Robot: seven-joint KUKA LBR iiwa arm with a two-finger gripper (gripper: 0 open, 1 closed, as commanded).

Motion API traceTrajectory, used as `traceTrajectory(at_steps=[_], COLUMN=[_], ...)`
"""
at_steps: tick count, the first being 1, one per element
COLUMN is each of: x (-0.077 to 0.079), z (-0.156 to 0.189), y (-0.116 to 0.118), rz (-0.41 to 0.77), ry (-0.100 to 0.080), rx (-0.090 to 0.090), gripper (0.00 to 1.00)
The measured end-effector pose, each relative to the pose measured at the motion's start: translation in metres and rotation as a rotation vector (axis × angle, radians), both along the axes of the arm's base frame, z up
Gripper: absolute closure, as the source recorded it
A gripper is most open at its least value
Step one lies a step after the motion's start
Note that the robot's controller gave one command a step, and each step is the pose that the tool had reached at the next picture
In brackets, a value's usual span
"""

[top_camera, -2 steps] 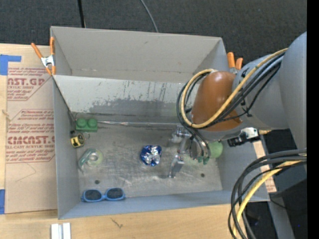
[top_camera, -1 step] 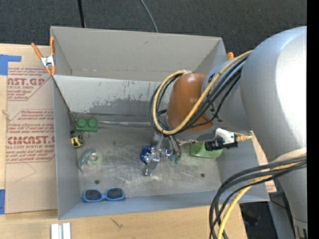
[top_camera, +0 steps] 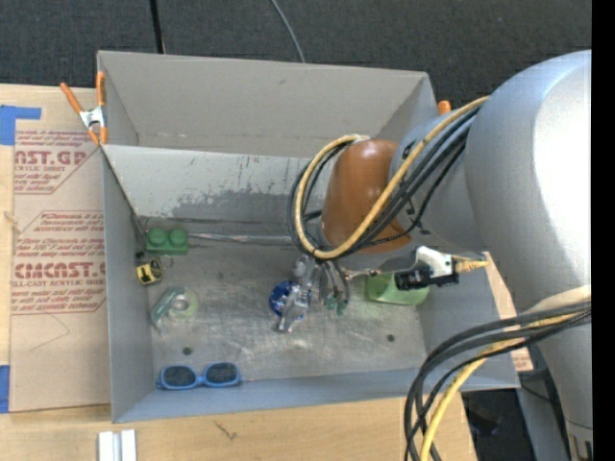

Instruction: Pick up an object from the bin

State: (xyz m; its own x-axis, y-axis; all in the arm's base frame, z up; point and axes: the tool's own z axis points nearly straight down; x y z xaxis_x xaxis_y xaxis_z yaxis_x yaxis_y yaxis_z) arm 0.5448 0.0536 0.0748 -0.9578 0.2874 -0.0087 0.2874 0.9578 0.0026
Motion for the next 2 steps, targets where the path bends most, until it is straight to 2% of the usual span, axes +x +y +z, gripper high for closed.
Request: traceTrajectory(at_steps=[1, 2], x=[0.007, 0.031], z=[0.0, 0.134], y=[-0.035, -0.041], rz=[-0.025, 0.022], ry=[-0.001, -0.002], rx=[0.006, 0.001], gripper=[1.0, 1.0])
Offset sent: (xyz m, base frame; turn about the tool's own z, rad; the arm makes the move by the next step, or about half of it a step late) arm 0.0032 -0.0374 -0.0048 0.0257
